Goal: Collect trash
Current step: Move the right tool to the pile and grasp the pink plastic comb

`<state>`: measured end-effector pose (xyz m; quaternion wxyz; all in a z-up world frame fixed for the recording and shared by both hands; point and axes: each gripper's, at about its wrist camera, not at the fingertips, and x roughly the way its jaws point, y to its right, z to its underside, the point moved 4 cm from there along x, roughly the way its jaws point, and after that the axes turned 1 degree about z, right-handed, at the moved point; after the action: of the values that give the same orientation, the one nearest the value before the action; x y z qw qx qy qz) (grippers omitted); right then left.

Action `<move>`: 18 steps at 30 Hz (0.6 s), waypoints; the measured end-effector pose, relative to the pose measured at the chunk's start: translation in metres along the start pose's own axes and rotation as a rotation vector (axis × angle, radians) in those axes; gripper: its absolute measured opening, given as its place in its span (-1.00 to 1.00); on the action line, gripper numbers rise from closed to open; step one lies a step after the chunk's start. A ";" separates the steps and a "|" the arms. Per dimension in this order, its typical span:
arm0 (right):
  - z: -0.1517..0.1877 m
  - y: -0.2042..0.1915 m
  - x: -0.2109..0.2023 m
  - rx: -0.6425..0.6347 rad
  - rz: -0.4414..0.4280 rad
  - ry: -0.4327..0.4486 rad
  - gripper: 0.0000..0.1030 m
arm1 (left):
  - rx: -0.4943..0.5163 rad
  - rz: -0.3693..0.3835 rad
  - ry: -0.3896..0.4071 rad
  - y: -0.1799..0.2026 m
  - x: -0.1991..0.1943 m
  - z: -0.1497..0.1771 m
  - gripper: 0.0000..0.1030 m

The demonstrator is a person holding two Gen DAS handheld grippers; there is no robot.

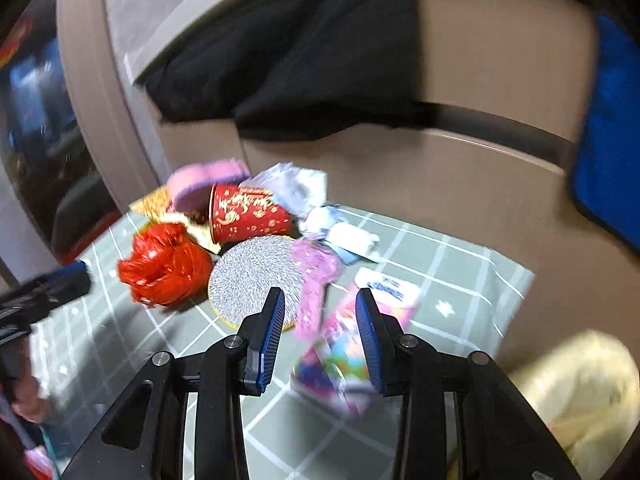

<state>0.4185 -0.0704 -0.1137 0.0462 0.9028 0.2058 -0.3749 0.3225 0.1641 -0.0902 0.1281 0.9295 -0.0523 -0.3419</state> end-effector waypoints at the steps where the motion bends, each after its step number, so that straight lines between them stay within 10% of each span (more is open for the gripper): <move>1: -0.004 -0.005 0.013 -0.023 0.001 -0.016 -0.32 | -0.004 -0.002 -0.002 -0.003 0.000 0.001 0.15; 18: -0.021 0.000 0.097 0.021 -0.008 -0.168 -0.24 | -0.058 0.041 -0.054 -0.017 0.012 0.013 0.15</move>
<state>0.4938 -0.0325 -0.1664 0.0522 0.8676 0.2009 -0.4518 0.3236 0.1758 -0.1124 0.1607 0.9144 -0.0649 -0.3658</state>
